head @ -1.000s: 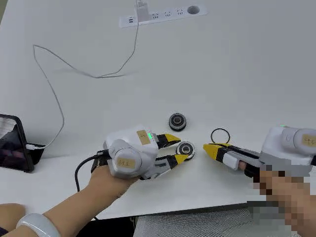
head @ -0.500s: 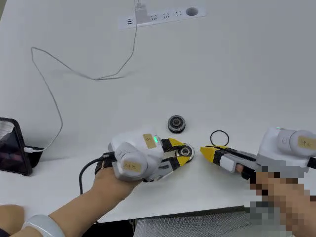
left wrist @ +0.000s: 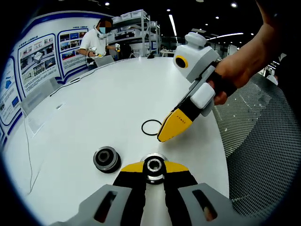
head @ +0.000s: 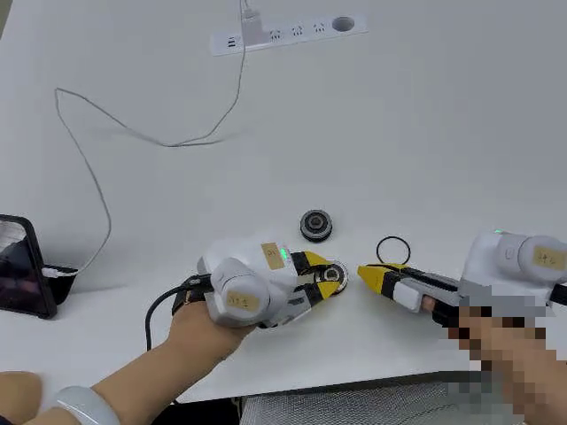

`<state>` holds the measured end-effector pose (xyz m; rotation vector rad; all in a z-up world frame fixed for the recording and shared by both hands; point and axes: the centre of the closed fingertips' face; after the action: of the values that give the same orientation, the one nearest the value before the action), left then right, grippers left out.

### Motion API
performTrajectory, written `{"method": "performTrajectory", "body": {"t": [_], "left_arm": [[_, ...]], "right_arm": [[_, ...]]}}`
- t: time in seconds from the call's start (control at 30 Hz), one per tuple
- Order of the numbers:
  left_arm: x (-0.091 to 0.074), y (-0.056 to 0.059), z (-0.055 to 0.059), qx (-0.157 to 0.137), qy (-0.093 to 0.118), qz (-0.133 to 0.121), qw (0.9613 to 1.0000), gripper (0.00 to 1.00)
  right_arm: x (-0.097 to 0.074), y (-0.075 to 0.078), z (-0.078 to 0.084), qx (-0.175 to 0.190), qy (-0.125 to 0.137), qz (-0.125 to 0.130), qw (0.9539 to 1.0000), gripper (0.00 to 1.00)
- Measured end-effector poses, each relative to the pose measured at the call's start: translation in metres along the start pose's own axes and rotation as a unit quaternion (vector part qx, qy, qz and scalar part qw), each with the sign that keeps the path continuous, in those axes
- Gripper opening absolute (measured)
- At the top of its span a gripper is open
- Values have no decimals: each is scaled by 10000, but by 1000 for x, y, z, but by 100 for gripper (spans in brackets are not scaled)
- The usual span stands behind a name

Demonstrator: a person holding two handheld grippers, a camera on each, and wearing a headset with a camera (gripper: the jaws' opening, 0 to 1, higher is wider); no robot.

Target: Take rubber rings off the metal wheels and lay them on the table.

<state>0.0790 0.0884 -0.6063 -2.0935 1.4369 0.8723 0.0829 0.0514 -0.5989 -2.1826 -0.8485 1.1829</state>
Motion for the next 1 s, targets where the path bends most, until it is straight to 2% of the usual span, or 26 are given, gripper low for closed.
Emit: {"method": "performTrajectory", "body": {"t": [0.6,1.0], "left_arm": [[1,0,0,-35,47,-18,10000,14],[0,0,-1,-53,60,-14,10000,14]], "right_arm": [[16,-8,10,228,-171,-183,9994,13],[20,-6,15,449,-218,-236,9985,14]]}}
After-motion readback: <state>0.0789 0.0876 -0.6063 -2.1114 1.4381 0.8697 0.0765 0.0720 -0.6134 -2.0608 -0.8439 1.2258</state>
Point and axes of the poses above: the centre of the closed fingertips' face, and the gripper's own axes: x roughly forward along the fingers, y roughly to its right, z roughly out of its underside, and after that the axes turned 8 degrees about -y, right-handed
